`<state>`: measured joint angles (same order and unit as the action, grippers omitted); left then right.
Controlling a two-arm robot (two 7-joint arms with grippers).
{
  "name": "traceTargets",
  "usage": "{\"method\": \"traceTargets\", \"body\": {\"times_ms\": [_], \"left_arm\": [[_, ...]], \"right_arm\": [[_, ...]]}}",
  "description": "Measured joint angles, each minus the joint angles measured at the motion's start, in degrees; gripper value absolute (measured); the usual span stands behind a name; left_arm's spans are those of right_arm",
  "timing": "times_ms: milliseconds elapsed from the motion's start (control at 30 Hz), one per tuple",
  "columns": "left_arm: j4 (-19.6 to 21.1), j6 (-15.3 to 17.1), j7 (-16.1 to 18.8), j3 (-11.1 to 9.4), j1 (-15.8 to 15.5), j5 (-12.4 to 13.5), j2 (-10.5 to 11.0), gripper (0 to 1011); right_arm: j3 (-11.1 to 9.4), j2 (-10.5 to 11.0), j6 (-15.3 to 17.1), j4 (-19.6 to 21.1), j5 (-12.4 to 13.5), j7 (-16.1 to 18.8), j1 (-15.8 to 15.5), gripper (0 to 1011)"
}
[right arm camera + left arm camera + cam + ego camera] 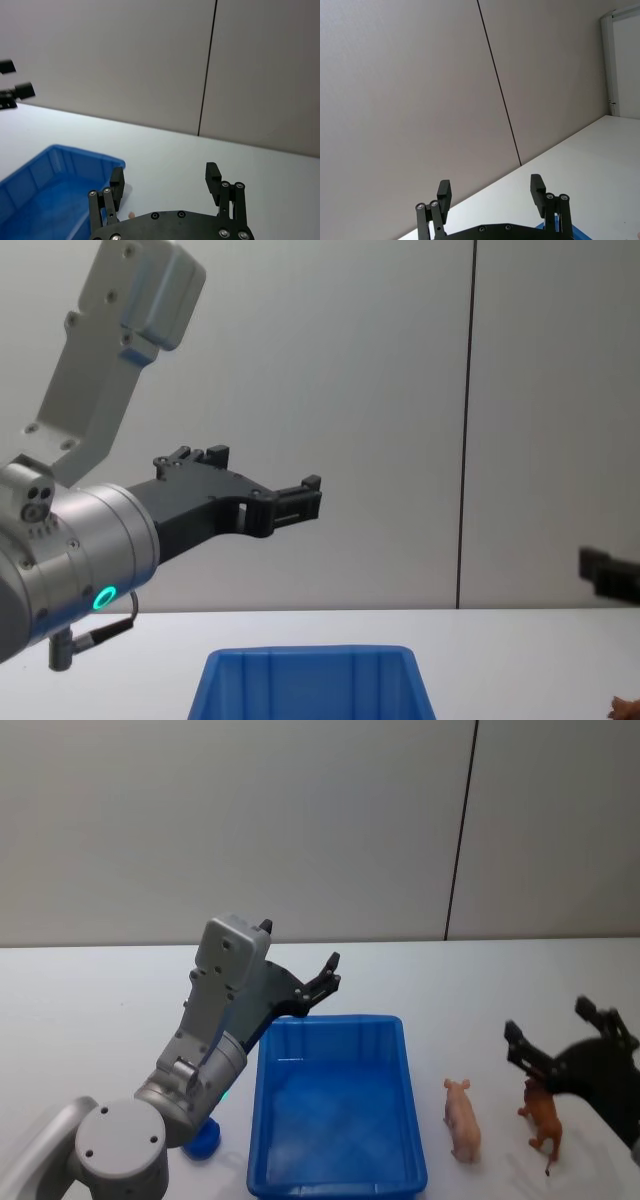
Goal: Pick up the two dolls from the table and place them into the box.
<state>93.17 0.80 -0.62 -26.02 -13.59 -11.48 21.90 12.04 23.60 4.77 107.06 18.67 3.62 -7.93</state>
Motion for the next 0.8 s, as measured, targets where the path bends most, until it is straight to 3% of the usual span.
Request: {"method": "traceTargets", "body": {"times_ms": [233, 433, 800], "left_arm": [[0.0, 0.0, 0.0, 0.0, 0.0, 0.0, 0.0, 1001], [0.0, 0.0, 0.0, 0.0, 0.0, 0.0, 0.0, 1001], [0.0, 0.0, 0.0, 0.0, 0.0, 0.0, 0.0, 1001]], "right_arm": [[-0.6, 2.0, 3.06, 1.55, 0.49, -2.47, -3.61, 1001], [-0.67, 2.66, 6.41, 0.99, -0.87, -4.88, -5.47, 1001], [0.7, 0.24, 9.93, -5.49, -5.81, -4.56, -2.74, 1001]]}}
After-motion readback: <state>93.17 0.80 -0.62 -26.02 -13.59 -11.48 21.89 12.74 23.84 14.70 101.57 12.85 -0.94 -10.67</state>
